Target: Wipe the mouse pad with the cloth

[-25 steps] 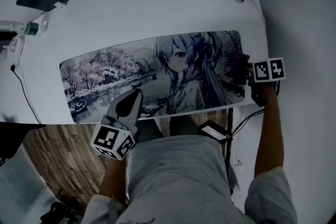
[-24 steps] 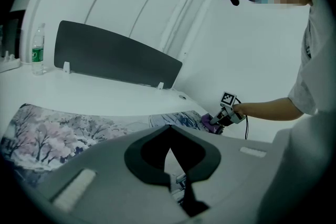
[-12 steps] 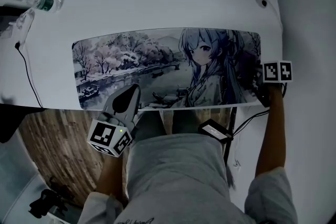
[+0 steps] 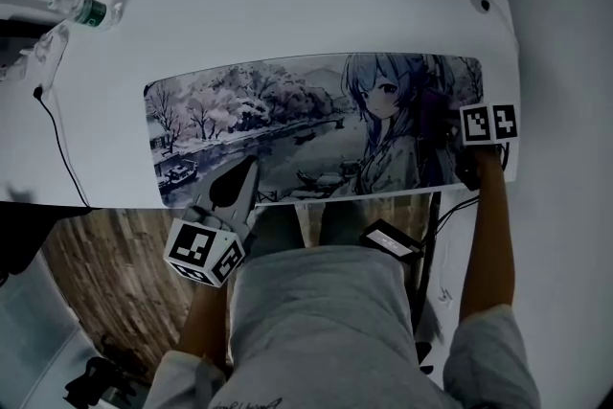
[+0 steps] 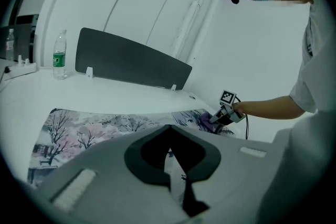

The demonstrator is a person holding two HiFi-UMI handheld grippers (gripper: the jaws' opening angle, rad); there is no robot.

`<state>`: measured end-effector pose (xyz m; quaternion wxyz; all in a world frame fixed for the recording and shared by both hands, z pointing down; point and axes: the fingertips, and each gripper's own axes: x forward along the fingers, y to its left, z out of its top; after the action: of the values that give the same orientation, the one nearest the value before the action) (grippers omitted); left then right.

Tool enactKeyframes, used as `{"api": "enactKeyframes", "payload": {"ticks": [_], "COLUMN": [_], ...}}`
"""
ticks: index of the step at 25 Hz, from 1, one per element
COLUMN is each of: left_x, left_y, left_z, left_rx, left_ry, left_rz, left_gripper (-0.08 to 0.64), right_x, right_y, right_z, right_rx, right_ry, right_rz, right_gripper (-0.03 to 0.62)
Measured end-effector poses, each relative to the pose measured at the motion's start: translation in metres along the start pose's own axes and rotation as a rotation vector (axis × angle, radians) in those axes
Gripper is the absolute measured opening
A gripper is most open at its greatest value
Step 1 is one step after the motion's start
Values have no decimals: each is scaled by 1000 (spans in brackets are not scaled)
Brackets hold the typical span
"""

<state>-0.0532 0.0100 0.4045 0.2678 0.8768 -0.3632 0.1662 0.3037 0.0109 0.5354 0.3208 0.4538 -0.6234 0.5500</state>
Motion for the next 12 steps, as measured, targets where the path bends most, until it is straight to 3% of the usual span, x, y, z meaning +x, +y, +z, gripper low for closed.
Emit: {"api": "enactKeyframes", "payload": {"ticks": [12], "left_x": [-19], "left_y": [30], "left_z": [10], "left_rx": [2], "left_ry": [-14], "left_rz": [-7], "left_gripper": [15], "right_x": [33], "right_y": [80], "right_z": [3], "right_rx": [-43], "right_ry": [7], "right_rz": [59], "right_gripper": [97]}}
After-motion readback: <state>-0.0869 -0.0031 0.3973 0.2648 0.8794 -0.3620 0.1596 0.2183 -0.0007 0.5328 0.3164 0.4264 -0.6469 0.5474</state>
